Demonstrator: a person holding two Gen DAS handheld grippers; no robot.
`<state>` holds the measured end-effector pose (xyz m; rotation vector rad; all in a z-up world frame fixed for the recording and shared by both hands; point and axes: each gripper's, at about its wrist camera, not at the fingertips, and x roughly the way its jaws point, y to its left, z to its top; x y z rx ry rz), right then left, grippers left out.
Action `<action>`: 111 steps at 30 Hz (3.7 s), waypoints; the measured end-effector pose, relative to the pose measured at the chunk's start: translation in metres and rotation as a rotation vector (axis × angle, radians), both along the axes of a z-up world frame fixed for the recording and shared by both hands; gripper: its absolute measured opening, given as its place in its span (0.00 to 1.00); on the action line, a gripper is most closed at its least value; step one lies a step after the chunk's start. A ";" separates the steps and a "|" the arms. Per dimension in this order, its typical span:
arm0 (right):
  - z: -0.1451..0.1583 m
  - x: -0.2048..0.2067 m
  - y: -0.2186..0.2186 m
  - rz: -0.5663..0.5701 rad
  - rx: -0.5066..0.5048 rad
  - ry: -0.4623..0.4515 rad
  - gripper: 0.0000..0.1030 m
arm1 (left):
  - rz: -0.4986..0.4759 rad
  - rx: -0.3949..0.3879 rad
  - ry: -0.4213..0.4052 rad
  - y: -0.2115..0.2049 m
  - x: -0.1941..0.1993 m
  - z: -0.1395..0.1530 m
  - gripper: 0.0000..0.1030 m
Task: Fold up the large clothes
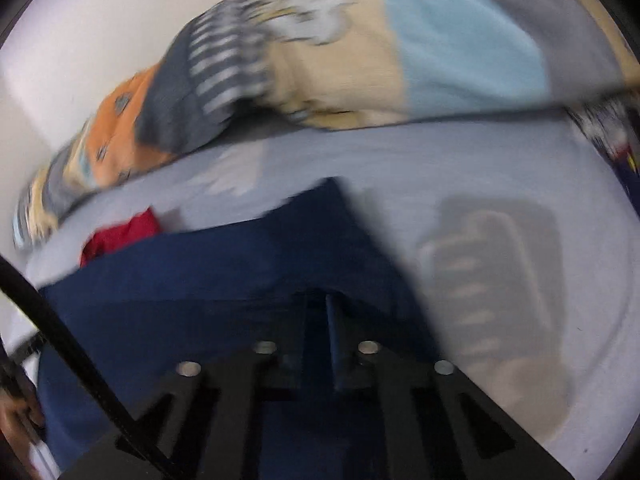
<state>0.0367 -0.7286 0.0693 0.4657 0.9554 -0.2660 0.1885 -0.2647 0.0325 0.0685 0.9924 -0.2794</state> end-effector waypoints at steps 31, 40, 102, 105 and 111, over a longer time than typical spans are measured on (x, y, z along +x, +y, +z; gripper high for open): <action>0.008 -0.231 0.026 0.200 -0.180 0.123 0.19 | 0.132 -0.034 0.045 0.167 -0.193 0.012 0.83; 0.014 -0.291 0.014 0.008 0.421 -0.173 0.38 | 0.175 -0.514 0.195 0.184 -0.262 0.027 0.81; 0.101 -0.228 0.155 0.224 0.021 -0.113 0.60 | -0.040 -0.115 -0.042 -0.009 -0.277 0.117 0.72; 0.062 -0.173 0.199 0.289 0.089 -0.012 0.44 | -0.024 -0.093 -0.038 -0.044 -0.258 0.090 0.72; 0.003 -0.129 0.202 0.306 0.171 0.012 0.17 | 0.021 -0.016 -0.026 -0.044 -0.218 0.044 0.72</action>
